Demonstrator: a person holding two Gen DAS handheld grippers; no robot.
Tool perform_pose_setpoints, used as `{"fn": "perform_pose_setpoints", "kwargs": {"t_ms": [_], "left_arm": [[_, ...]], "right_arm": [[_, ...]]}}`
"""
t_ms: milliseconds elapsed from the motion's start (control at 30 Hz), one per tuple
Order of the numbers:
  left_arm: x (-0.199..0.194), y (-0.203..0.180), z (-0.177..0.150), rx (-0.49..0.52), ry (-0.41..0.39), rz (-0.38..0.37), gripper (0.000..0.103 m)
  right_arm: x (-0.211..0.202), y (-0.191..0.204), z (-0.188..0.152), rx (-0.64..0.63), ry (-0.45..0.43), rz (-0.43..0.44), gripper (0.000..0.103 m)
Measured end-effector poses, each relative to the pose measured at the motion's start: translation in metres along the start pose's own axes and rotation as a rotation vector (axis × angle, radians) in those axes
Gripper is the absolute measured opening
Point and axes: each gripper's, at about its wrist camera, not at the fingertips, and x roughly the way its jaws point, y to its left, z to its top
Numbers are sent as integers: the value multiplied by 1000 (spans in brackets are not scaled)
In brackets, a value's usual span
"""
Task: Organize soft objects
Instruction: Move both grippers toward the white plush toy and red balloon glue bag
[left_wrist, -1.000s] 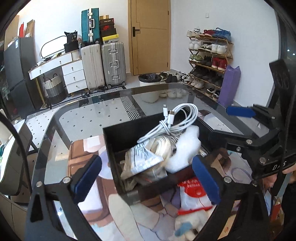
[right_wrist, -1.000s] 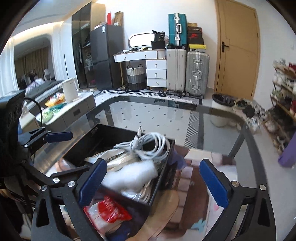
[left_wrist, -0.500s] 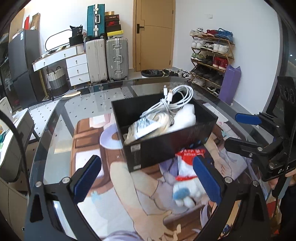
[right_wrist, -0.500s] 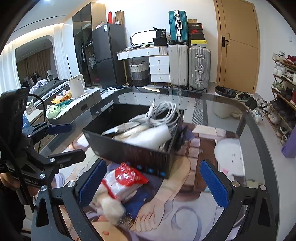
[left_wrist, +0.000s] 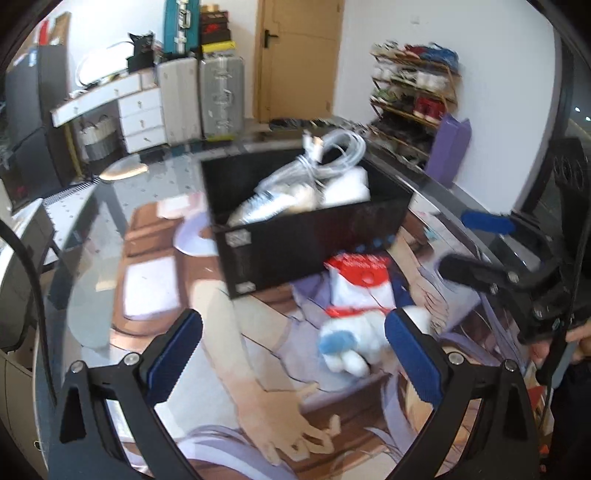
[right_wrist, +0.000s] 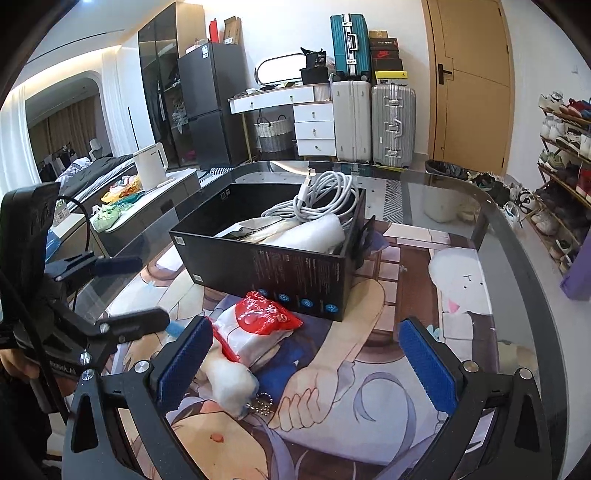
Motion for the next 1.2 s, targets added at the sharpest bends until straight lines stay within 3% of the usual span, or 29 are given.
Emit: {"fn": "perform_pose_setpoints", "kwargs": {"t_ms": [333, 633, 833, 1033, 1133, 1200], "left_arm": [[8, -8, -7, -7, 57, -70, 100], [17, -11, -11, -18, 81, -79, 97], [21, -13, -13, -24, 94, -108, 84], [21, -11, -13, -38, 97, -143, 62], [19, -10, -13, -45, 101, -185, 43], [16, -10, -12, -37, 100, -180, 40]], "right_arm": [[2, -7, 0, 14, 14, -4, 102], [6, -8, -2, 19, 20, -4, 102], [9, -9, -4, 21, 28, -3, 102], [9, -9, -4, 21, 28, -3, 102], [9, -9, -4, 21, 29, -4, 102], [9, -9, -4, 21, 29, -4, 102]]}}
